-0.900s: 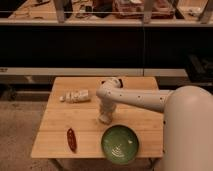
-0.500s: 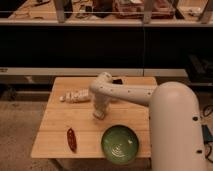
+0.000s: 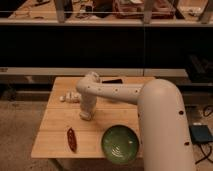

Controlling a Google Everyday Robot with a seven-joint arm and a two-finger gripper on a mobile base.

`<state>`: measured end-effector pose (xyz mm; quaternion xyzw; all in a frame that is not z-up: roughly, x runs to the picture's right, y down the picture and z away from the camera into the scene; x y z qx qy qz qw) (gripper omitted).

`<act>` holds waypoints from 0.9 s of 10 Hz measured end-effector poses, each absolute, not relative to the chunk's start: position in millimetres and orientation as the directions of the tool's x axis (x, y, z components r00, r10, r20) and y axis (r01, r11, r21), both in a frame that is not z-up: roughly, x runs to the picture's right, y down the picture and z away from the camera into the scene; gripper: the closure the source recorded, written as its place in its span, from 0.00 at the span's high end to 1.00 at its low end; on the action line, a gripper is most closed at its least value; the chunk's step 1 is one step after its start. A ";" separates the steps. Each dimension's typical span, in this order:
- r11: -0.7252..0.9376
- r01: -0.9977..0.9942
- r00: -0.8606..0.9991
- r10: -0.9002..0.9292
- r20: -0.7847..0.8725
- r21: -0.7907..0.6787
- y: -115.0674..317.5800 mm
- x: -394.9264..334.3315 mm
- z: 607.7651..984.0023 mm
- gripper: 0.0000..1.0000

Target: Wipe the white sponge on the table

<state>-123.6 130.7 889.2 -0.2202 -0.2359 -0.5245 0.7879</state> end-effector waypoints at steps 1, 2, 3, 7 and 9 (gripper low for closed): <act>0.339 0.938 0.313 -0.724 0.614 -0.077 138.1 -133.1 883.6 0.38; 0.319 0.947 0.275 -0.726 0.630 -0.046 149.7 -144.2 874.6 0.38; 0.302 0.953 0.241 -0.728 0.642 -0.015 160.2 -151.7 864.5 0.38; 0.247 0.967 0.144 -0.726 0.672 0.060 205.2 -148.0 829.3 0.38; 0.239 0.970 0.145 -0.724 0.674 0.048 216.8 -131.0 826.8 0.38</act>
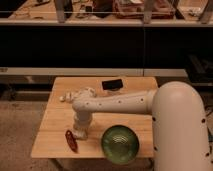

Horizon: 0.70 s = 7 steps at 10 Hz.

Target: Wipe the white sponge on the table

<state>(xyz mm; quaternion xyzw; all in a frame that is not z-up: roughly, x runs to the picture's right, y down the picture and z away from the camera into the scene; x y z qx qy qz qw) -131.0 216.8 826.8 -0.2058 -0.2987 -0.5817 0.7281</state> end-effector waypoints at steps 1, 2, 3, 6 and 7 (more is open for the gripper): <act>0.243 0.970 0.162 -0.726 0.668 0.029 219.0 -116.4 828.2 0.38; 0.252 0.968 0.180 -0.726 0.664 0.013 217.9 -107.1 829.9 0.38; 0.260 0.965 0.198 -0.727 0.657 -0.003 215.4 -98.3 832.4 0.38; 0.291 0.955 0.260 -0.730 0.632 -0.056 205.0 -70.3 841.5 0.38; 0.301 0.951 0.273 -0.728 0.629 -0.065 202.4 -66.2 843.0 0.38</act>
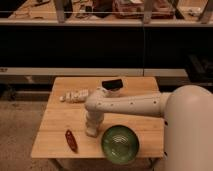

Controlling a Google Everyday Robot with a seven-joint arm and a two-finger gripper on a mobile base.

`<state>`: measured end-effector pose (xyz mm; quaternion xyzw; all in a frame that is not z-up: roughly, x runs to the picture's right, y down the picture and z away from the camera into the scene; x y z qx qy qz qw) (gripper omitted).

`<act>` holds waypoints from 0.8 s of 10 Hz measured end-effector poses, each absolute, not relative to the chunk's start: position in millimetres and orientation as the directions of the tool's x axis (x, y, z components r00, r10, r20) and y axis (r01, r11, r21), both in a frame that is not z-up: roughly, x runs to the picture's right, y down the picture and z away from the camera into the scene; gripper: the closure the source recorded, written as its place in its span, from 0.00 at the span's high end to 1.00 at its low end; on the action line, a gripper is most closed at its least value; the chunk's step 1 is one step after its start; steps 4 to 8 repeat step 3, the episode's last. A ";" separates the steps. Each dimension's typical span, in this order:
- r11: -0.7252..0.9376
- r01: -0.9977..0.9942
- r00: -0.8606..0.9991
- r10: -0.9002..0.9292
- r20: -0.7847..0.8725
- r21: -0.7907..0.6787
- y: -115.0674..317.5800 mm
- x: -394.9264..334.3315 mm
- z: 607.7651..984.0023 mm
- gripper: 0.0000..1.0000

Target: Wipe the white sponge on the table

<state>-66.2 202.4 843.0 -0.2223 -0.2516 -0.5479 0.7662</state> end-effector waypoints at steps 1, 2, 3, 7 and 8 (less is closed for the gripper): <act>0.308 0.949 0.281 -0.724 0.630 -0.069 201.3 -63.9 843.2 0.38; 0.308 0.949 0.280 -0.724 0.630 -0.068 201.0 -64.2 843.1 0.38; 0.306 0.950 0.277 -0.725 0.631 -0.066 201.2 -65.1 843.1 0.39; 0.306 0.950 0.277 -0.725 0.631 -0.066 201.2 -65.1 843.1 0.39; 0.306 0.950 0.277 -0.725 0.631 -0.066 201.2 -65.1 843.1 0.39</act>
